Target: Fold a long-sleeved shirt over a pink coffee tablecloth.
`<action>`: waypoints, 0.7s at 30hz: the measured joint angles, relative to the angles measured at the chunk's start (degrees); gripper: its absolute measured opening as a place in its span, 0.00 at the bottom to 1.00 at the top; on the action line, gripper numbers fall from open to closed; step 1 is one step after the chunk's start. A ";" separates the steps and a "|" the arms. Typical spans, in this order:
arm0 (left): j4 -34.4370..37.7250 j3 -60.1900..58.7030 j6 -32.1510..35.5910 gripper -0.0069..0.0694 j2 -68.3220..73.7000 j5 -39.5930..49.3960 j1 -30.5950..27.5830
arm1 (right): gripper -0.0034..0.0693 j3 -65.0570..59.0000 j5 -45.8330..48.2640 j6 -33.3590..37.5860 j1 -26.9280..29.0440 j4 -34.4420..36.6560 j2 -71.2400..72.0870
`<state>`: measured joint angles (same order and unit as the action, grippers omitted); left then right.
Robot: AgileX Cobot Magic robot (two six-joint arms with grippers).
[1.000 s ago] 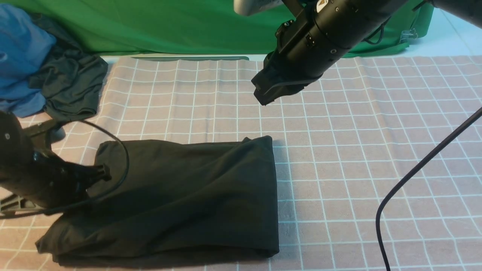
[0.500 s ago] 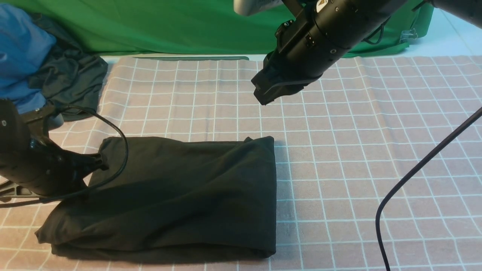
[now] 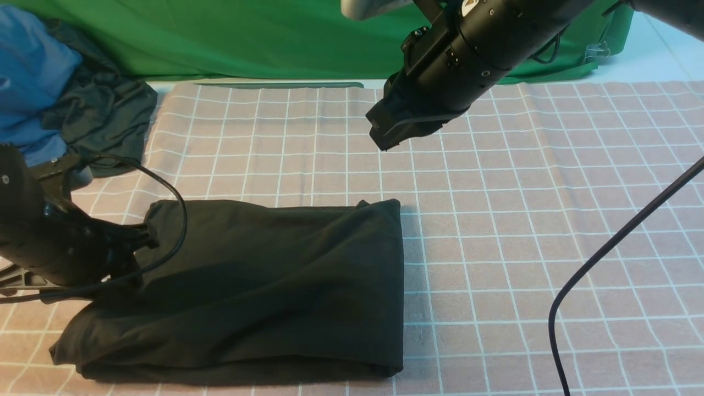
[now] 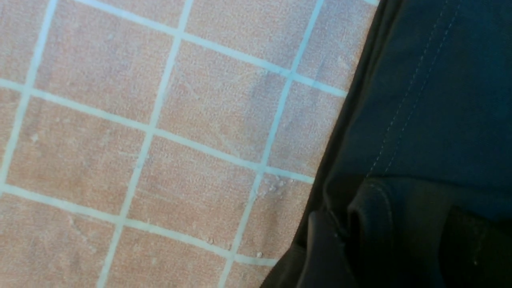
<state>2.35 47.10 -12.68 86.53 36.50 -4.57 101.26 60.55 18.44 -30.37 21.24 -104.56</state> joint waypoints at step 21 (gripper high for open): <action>-2.35 4.71 4.67 0.13 0.00 -1.44 0.00 | 0.14 0.00 0.31 0.00 0.00 0.00 0.00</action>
<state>0.00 51.81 -8.01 86.53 35.07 -4.57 101.26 60.86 18.44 -30.37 21.24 -104.56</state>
